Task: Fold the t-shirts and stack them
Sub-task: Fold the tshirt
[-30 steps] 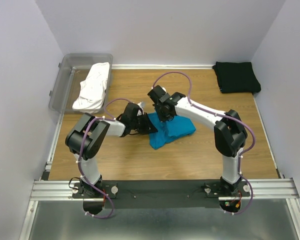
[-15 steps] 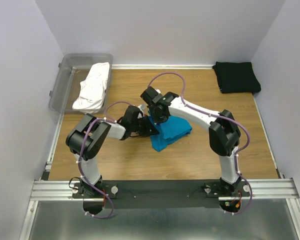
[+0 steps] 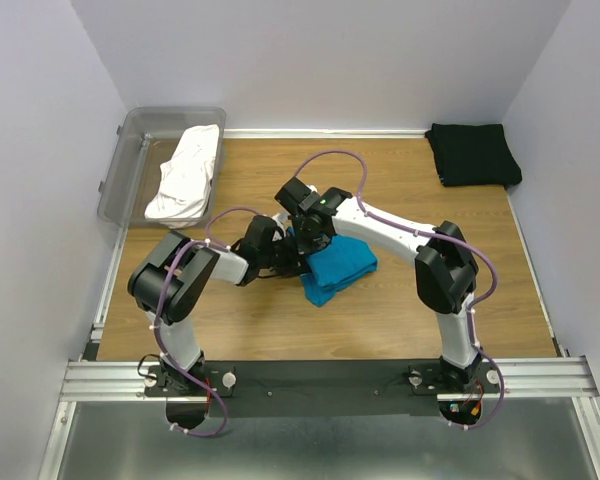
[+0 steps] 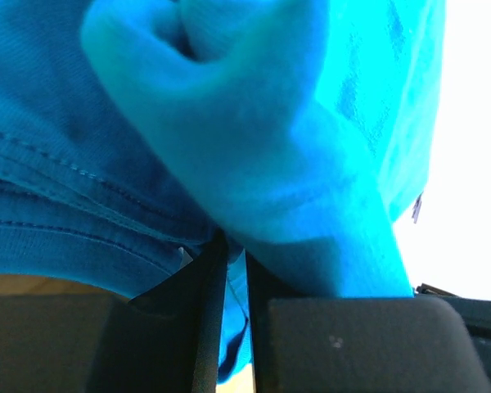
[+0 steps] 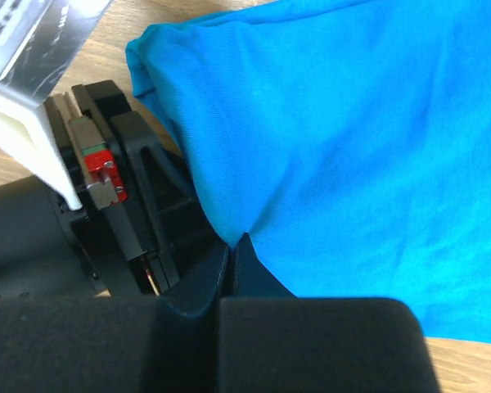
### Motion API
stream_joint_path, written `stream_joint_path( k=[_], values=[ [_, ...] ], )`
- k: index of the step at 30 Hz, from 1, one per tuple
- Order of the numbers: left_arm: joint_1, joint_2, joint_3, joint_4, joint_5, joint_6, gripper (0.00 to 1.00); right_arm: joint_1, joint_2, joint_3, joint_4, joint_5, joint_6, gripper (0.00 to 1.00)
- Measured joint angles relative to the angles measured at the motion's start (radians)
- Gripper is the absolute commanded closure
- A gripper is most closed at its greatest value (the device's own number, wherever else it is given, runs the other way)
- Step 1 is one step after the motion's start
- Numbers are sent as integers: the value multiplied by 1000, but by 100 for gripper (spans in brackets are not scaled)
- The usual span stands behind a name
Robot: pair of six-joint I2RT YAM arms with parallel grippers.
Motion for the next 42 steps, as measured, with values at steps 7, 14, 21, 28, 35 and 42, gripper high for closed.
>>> stream_joint_path(
  k=[7,14,21,28,35,42],
  values=[
    [-2,-60,-21,-5,-26,-2,74,0,-4,-12,10,-24,29,99],
    [-2,-79,-40,-13,-30,-4,73,-1,-27,-52,41,-53,46,100],
    [-2,-161,-79,-50,-66,-5,73,-1,-42,-77,60,-76,54,99],
    [-2,-248,-117,-79,-103,-5,79,-1,-60,-95,62,-79,53,100],
    [-2,-252,-157,-77,-126,-15,88,-1,-62,-105,70,-85,52,100],
    [-2,-174,-181,-13,-124,-42,89,-1,-77,-132,90,-113,50,99]
  ],
)
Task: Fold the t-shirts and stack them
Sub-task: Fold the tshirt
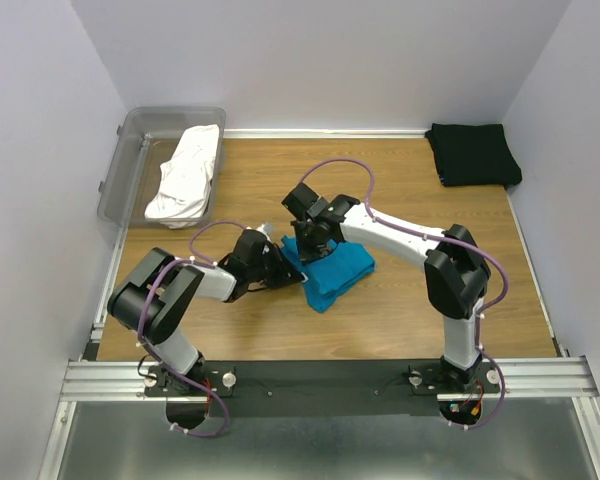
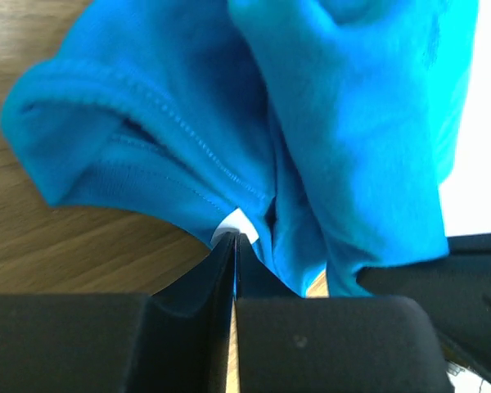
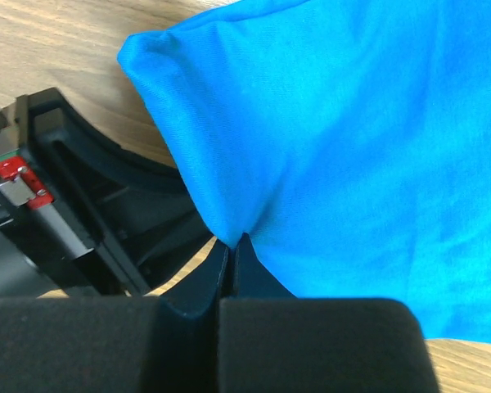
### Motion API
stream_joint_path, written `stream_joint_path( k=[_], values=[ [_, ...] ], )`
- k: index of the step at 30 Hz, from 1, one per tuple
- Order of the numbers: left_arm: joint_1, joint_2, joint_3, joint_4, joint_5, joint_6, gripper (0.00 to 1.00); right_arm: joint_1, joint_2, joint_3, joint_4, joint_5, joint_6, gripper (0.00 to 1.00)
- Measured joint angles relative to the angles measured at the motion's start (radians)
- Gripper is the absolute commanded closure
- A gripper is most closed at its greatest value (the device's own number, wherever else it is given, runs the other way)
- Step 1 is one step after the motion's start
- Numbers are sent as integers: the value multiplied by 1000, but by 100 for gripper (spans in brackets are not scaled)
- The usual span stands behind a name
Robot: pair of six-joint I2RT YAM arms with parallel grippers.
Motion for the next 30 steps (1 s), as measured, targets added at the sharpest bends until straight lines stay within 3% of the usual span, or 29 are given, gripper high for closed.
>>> stream_joint_path(
  k=[17,23,30],
  values=[
    [0,33,-13,86,2,-16,89,0,0,-31,50,-89,29,99],
    [0,29,-23,94,2,-25,85,0,0,-54,70,-110,54,66],
    [0,-66,-74,35,-10,-31,73,1,-15,-56,80,-118,60,52]
  ],
)
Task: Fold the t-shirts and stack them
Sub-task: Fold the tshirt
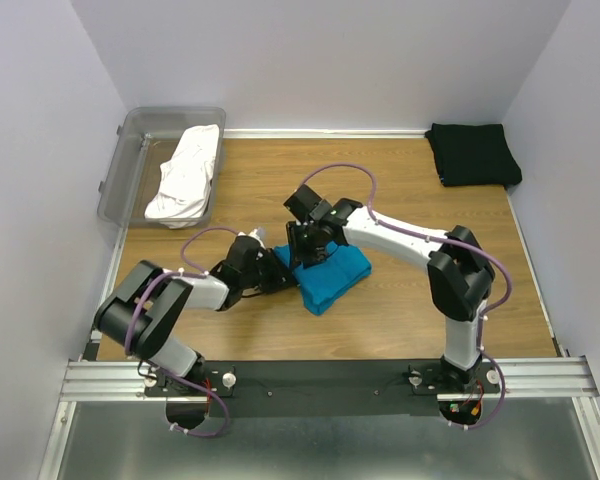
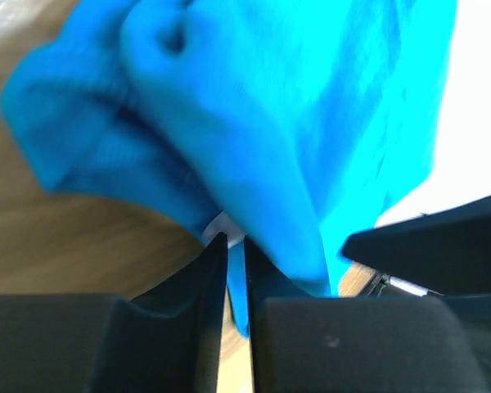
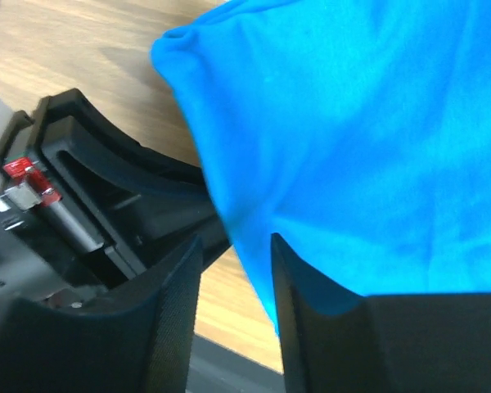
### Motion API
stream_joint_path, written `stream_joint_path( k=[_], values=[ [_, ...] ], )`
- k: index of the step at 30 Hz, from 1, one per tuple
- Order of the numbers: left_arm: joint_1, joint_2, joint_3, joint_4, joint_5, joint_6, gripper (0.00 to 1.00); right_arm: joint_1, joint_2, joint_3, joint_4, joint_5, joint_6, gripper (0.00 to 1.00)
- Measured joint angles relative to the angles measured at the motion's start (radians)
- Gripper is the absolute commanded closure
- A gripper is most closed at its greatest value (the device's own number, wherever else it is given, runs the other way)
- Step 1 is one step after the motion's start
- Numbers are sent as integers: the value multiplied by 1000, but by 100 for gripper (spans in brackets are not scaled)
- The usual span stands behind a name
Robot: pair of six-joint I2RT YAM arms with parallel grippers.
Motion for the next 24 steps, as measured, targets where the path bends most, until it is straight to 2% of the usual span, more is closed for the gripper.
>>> stream_joint_path(
  k=[3,10,13,16,21,24],
  values=[
    [0,-69,-13,-66,-28,-2,69,0,-47,0,1,2,-1,50],
    [28,-349,-39,-293,-145,1,62,-11,-223,-53,16,55,-25,49],
    [35,-470,-40,-388,-185,0,61,-51,-284,-111,27,65,-44,50],
    [26,-567,-17,-478,-208,-4,61,-143,-336,-193,44,59,-69,52],
    [-40,-517,165,-537,-220,-15,63,-353,-438,-347,137,-45,-97,57],
    [-103,-407,289,-508,-220,-18,73,-484,-505,-462,233,-147,-91,64]
  ],
)
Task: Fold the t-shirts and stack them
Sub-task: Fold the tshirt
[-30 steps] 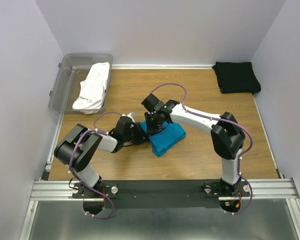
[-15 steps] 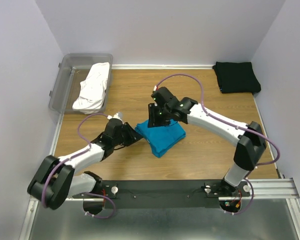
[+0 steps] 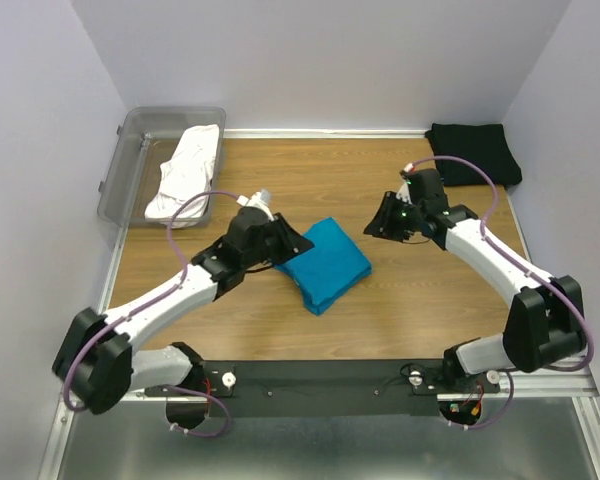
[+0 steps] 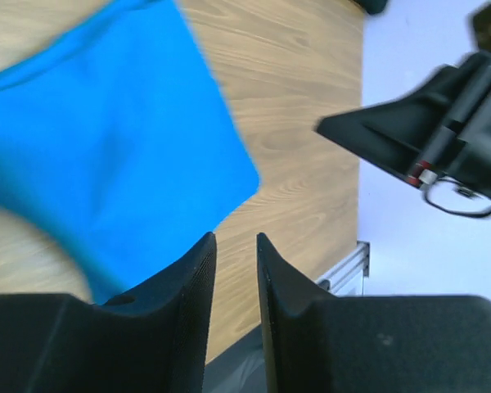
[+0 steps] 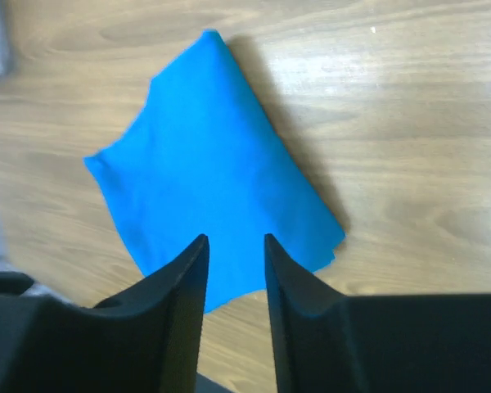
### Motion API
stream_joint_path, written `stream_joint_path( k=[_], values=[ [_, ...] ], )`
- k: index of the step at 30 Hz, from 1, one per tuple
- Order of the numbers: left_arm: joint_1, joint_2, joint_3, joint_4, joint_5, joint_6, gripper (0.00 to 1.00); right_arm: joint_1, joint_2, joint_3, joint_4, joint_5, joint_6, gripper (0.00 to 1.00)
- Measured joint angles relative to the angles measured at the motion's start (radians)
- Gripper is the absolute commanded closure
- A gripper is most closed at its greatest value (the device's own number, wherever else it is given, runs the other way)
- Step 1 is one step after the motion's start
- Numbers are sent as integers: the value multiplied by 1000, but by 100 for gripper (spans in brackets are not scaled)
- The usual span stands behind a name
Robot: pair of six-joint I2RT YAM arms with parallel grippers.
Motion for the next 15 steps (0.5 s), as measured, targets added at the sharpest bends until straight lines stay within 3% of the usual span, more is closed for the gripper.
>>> stream_joint_path(
  k=[7,15],
  values=[
    [-109,211,-3,95,23,-42,88,-121,-27,-224,239,-242,66,71],
    [-131,292,-270,231,95,-145,94,-126,13,-356,481,-389,108,74]
  ],
)
